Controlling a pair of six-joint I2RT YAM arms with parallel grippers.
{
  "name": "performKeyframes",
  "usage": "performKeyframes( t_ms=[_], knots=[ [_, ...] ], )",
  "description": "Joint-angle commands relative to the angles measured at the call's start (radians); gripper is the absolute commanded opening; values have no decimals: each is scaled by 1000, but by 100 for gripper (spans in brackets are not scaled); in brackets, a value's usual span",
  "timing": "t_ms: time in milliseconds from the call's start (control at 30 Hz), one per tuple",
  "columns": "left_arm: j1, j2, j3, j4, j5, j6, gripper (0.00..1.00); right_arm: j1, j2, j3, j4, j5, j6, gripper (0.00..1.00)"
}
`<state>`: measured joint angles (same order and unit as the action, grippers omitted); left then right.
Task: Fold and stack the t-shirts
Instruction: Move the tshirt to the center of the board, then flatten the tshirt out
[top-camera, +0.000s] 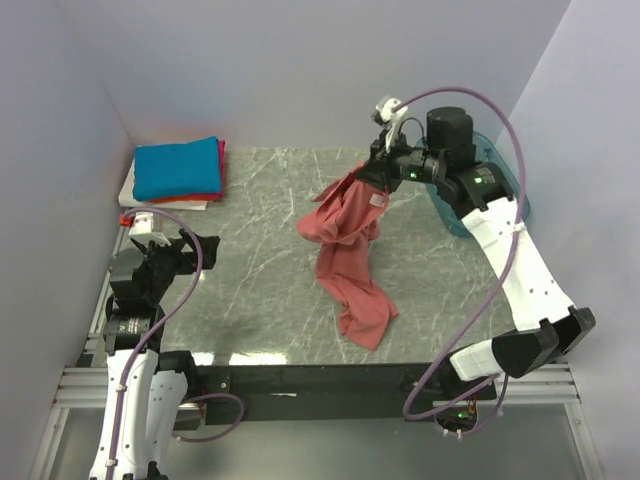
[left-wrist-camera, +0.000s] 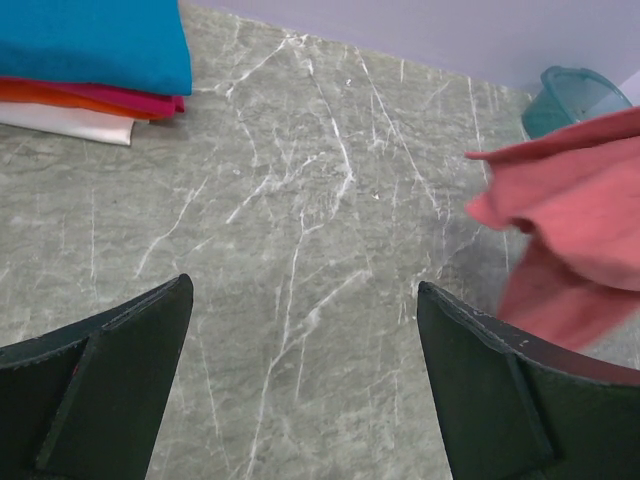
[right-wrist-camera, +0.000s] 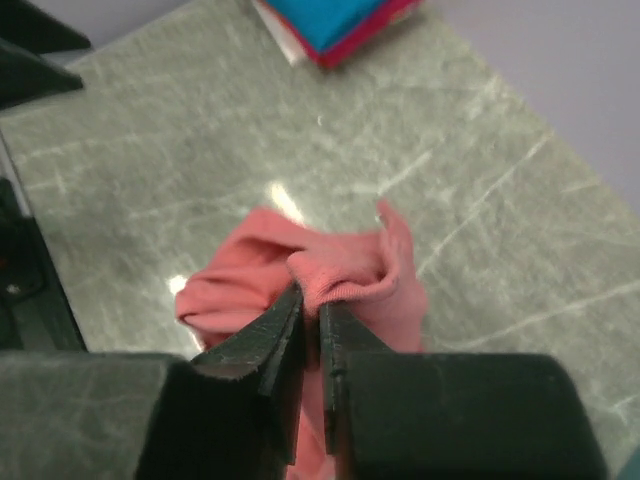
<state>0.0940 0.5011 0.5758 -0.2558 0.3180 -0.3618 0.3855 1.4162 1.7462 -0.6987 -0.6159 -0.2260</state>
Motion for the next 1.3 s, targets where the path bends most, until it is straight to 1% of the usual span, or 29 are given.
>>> performKeyframes(
  t_ms=[0,33,67,133,167,233,267,367,433,467,500,533,600,633,667,700,733,767,800,833,867,900,933,1000,1100,1167,1200,1233,1267],
  knots=[
    [1,-9,-2,44,32,6,100,-13,-11,-127,112,21,-61,18],
    [1,-9,-4,46,36,6,99,-31,-5,-164,148,31,-59,47],
    [0,-7,-4,50,44,6,99,-46,0,-198,165,44,-56,58],
    [1,-6,-5,55,65,4,100,-100,20,-278,203,50,-36,70],
    [0,-4,-7,61,73,4,100,-123,23,-298,212,45,-27,71],
    [-2,-3,-5,61,92,1,99,-178,20,-346,232,25,9,73],
    [-2,-1,-4,66,99,-2,99,-235,17,-359,234,-32,17,73],
    [-2,16,-1,82,159,-17,99,-299,-16,-422,202,-119,-1,73],
    [-2,45,-1,107,222,-32,99,-301,-40,-488,142,-177,-76,73],
    [-4,56,-2,119,237,-40,99,-301,-51,-522,143,-197,-85,73],
    [-10,71,-2,144,253,-57,100,-301,-74,-595,151,-224,-93,72],
    [-31,112,-1,151,278,-65,99,-301,-88,-631,171,-237,-99,71],
    [-71,164,27,148,279,-69,96,-319,-118,-674,171,-249,-127,71],
    [-147,219,41,132,259,-66,94,-330,-126,-668,160,-237,-119,71],
    [-198,249,82,122,184,-59,93,-344,-128,-660,163,-239,-102,71],
    [-318,307,105,116,135,-39,93,-376,-129,-650,159,-251,-86,71],
    [-382,342,131,93,84,-26,93,-381,-131,-649,153,-280,-84,71],
    [-439,381,194,83,-27,-17,93,-411,-140,-659,153,-281,-78,71],
    [-527,422,226,70,-69,-11,93,-427,-143,-666,169,-280,-69,71],
    [-562,515,261,57,-103,-12,93,-448,-143,-672,176,-277,-61,71],
    [-588,565,330,40,-147,-22,91,-457,-137,-672,177,-268,-56,71],
    [-627,614,361,38,-160,-34,88,-462,-132,-666,160,-265,-58,70],
    [-646,707,392,39,-172,-37,86,-468,-128,-660,150,-266,-64,69],
    [-694,833,470,64,-236,-43,84,-468,-122,-651,139,-262,-72,68],
    [-728,944,565,112,-310,-78,83,-468,-129,-665,151,-265,-64,68],
    [-734,1049,654,113,-315,-123,79,-470,-126,-666,150,-265,-65,68],
    [-740,1085,686,95,-315,-179,76,-470,-123,-666,146,-265,-70,68],
    [-744,1143,717,86,-374,-210,75,-468,-122,-666,146,-263,-70,68],
    [-749,1168,766,81,-382,-235,73,-471,-119,-668,145,-263,-73,68]
  ],
)
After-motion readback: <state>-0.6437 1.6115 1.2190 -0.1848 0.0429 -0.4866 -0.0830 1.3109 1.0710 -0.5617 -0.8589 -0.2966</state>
